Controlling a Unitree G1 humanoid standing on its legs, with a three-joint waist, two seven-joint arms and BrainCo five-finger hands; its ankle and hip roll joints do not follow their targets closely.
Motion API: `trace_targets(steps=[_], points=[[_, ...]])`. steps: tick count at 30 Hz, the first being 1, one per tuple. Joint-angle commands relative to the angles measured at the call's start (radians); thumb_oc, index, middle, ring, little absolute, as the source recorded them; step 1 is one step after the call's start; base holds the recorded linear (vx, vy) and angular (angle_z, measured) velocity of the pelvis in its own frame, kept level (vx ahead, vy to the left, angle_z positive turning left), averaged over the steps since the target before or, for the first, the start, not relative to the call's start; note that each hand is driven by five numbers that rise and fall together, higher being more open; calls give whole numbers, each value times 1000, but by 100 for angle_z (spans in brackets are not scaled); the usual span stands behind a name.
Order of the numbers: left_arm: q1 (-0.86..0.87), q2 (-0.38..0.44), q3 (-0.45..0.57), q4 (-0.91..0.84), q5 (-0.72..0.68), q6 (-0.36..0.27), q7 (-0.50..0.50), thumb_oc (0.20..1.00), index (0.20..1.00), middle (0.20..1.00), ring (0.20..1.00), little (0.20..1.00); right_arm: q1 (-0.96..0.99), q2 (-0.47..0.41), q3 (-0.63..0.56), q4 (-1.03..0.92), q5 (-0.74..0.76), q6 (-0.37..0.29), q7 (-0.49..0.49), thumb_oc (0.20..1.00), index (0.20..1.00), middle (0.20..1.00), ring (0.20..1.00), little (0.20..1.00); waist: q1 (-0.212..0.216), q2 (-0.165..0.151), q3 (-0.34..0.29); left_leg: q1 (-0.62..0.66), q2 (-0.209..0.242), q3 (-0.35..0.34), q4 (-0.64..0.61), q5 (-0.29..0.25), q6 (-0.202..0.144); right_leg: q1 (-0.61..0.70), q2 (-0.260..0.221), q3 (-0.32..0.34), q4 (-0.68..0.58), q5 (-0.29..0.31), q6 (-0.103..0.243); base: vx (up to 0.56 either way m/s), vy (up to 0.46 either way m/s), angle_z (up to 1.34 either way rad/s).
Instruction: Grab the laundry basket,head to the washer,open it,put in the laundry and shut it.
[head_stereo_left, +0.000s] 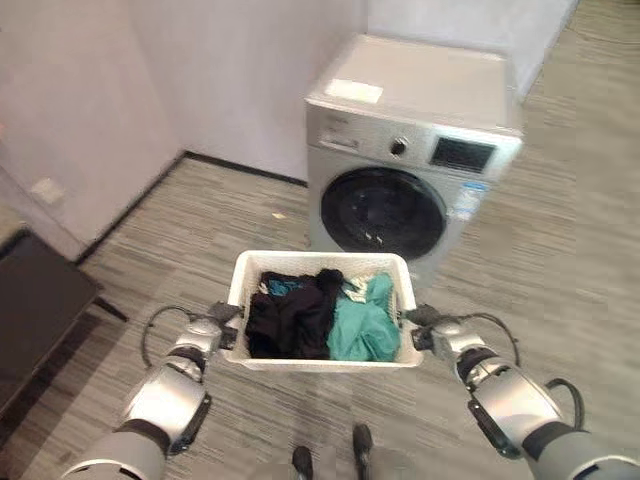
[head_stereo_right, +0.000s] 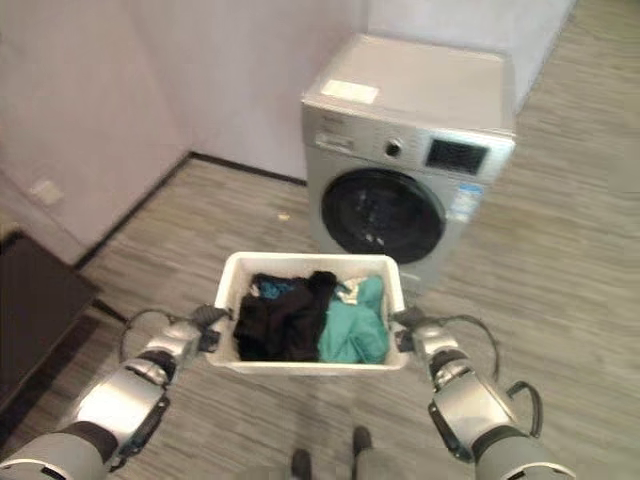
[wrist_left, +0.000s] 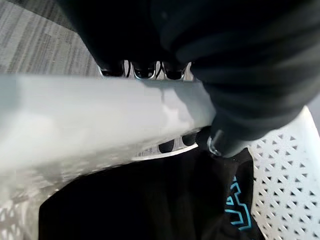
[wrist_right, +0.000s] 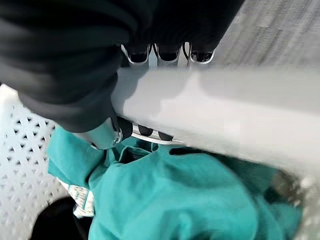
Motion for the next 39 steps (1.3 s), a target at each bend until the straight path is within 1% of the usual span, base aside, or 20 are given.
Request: trace_targets(steps=[1,3,8,10,11,12,13,14,16,17,18,19,20,21,22,23,24,26,32,39], points=[[-10,48,70,88,-110,-51,-7,200,200,200,200,200,-83,-42,-52,-7,129,-84,54,200,200,200,200,200,16,-9,-106,-13,-30,-53,114,-94,-16,94,15,74,-47,-76,34,17,-119,-6],[14,32,101,88,-149,-50,-10,200,200,200,200,200,-62,-36,-53,-18,155,-91,50,200,200,200,200,200,17,-12,-115,-12,-22,-47,133,-101,-29,130,45,114,-117,-50,1,50,-221,-7],[24,-5,93,77,-154,-52,-5,200,200,200,200,200,-46,-66,-43,-26,157,-95,46,200,200,200,200,200,-4,1,-111,-40,-14,-52,200,-108,-57,174,54,121,-214,-20,-14,11,-108,6],[20,-28,95,81,-161,-51,-7,200,200,200,200,200,-43,-87,-46,-6,154,-95,43,200,200,200,200,200,-10,4,-100,-68,-13,-70,275,-91,-84,218,58,116,-265,-7,-27,23,-137,11],[20,-28,95,81,-161,-51,-7,200,200,200,200,200,-43,-87,-46,-6,154,-95,43,200,200,200,200,200,-10,4,-100,-68,-13,-70,275,-91,-84,218,58,116,-265,-7,-27,19,-73,10],[18,-35,93,85,-157,-51,-9,200,200,200,200,200,-40,-88,-49,3,153,-94,44,200,200,200,200,200,-8,3,-97,-85,-15,-82,321,-80,-93,231,58,113,-278,-2,-32,42,-83,5],[19,-47,86,90,-156,-50,-10,200,200,200,200,200,-36,-84,-46,21,149,-94,47,200,200,200,200,200,0,4,-93,-105,-28,-120,372,-53,-107,250,61,123,-293,4,-41,58,-88,5],[21,-49,83,92,-160,-51,-9,200,200,200,200,200,-35,-81,-41,29,142,-92,47,200,200,200,200,200,5,7,-91,-113,-35,-153,368,-33,-112,254,65,131,-296,3,-41,51,-43,0],[22,-50,81,95,-160,-51,-7,200,200,200,200,200,-36,-84,-40,32,141,-91,45,200,200,200,200,200,4,8,-89,-120,-37,-168,348,-20,-113,256,61,128,-298,2,-40,4,16,-5],[22,-55,79,98,-163,-51,-7,200,200,200,200,200,-43,-94,-41,40,139,-90,42,200,200,200,200,200,3,9,-88,-130,-32,-175,297,-14,-113,254,53,130,-300,-1,-35,42,82,-11],[17,-59,75,106,-159,-51,-6,200,200,200,200,200,-52,-97,-47,45,135,-92,39,200,200,200,200,200,6,8,-88,-144,-24,-178,175,-3,-107,254,43,131,-297,-3,-25,74,122,-2],[18,-57,71,108,-157,-52,-6,200,200,200,200,200,-55,-95,-47,50,131,-93,36,200,200,200,200,200,9,18,-92,-149,-13,-184,98,34,-106,254,52,134,-294,-8,-21,71,93,0],[18,-57,71,108,-157,-52,-6,200,200,200,200,200,-55,-95,-47,50,131,-94,36,200,200,200,200,200,10,16,-91,-143,-14,-183,89,38,-106,255,50,135,-294,-8,-21,56,77,-3],[10,-58,63,112,-160,-57,1,200,200,200,200,200,-61,-99,-49,52,125,-106,28,200,200,200,200,200,10,23,-88,-156,-4,-177,46,79,-109,255,56,142,-287,-13,-16,35,82,-17],[21,-47,73,112,-166,-54,0,200,200,200,200,200,-61,-101,-48,45,123,-96,37,200,200,200,200,200,13,24,-91,-137,-8,-179,48,53,-104,247,48,145,-266,-25,-8,106,162,-27],[17,-42,68,118,-153,-50,-9,200,200,200,200,200,-54,-78,-60,47,132,-98,36,200,200,200,200,200,16,28,-105,-97,-17,-201,1,55,-88,245,42,153,-269,-27,-5,151,179,-42],[21,-40,71,120,-145,-50,-9,200,200,200,200,200,-46,-64,-70,51,135,-100,36,200,200,200,200,200,19,30,-120,-67,-21,-197,-27,53,-80,250,37,157,-273,-29,-1,142,135,-47],[27,-40,72,119,-137,-51,-9,200,200,200,200,200,-34,-56,-77,50,134,-100,34,200,200,200,200,200,23,30,-129,-48,-22,-189,-43,53,-77,254,29,160,-275,-30,2,130,151,-37],[50,-5,94,109,-116,-55,-12,200,200,200,200,200,-6,-36,-80,39,102,-93,47,200,200,200,200,200,60,29,-166,-11,-43,-133,-54,17,-36,247,-17,214,-259,-30,37,112,188,-25],[74,10,110,118,-100,-50,-21,200,200,200,200,200,-5,-14,-73,32,78,-85,61,200,200,200,200,200,84,23,-190,4,-57,-101,-46,-19,-5,220,-41,261,-230,-25,66,51,119,-24]])
